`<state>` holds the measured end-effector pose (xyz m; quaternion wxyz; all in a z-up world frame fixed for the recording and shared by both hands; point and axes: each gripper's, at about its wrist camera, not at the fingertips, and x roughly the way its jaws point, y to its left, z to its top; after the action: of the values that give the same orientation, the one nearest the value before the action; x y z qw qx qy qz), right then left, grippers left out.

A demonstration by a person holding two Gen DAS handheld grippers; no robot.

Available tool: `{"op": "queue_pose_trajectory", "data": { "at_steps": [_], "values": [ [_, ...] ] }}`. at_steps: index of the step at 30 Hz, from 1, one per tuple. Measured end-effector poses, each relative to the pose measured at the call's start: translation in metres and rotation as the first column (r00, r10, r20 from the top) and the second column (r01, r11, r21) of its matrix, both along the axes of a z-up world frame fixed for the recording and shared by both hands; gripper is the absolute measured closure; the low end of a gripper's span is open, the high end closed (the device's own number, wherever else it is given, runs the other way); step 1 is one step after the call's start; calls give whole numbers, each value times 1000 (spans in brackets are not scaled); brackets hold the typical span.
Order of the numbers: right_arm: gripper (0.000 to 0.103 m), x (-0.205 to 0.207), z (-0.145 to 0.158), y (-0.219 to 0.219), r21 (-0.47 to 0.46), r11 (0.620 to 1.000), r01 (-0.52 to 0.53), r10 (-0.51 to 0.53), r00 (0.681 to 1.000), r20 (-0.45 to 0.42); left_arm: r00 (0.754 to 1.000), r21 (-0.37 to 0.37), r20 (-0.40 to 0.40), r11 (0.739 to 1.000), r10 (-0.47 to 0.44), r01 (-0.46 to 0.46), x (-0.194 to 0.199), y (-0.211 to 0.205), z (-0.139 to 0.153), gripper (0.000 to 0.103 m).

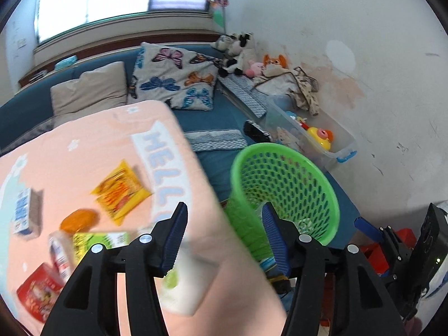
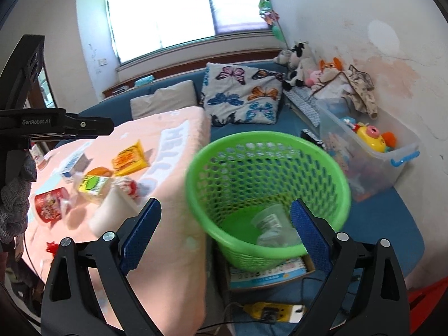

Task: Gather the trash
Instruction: 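Move both tools back over the table toward the remaining trash, then grasp the white paper cup with the right tool while the left tool grasps the red mesh net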

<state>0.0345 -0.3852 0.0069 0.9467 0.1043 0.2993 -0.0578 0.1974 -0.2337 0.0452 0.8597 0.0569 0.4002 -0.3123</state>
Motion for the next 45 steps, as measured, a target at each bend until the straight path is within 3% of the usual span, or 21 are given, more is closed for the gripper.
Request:
{"op": "queue_pose_trajectory", "data": {
  "at_steps": [13, 20, 26, 30, 39, 45],
  "values": [
    [10, 27, -15, 70, 95, 985, -147, 152, 987, -48, 987, 3, 9, 987, 158, -158, -7, 110, -11, 47],
    [10, 51, -25, 97, 176, 969, -172, 192, 977, -98, 976, 7, -7, 976, 218, -218, -14, 154, -25, 46],
    [10, 71, -35, 105, 260, 956, -138, 181, 973, -146, 969, -7, -23, 969, 245, -246, -23, 188, -37, 46],
    [10, 85, -44, 105, 367, 925, -96, 170, 969, -177, 965, -18, -38, 965, 260, -261, -30, 207, -45, 46],
    [10, 114, -59, 106, 437, 900, 2, 119, 961, -250, 962, -20, -74, 964, 262, -264, -39, 231, -64, 45],
    [12, 128, -75, 99, 514, 856, 53, 113, 952, -286, 967, -22, -95, 971, 237, -240, -46, 233, -74, 45]
  ]
}}
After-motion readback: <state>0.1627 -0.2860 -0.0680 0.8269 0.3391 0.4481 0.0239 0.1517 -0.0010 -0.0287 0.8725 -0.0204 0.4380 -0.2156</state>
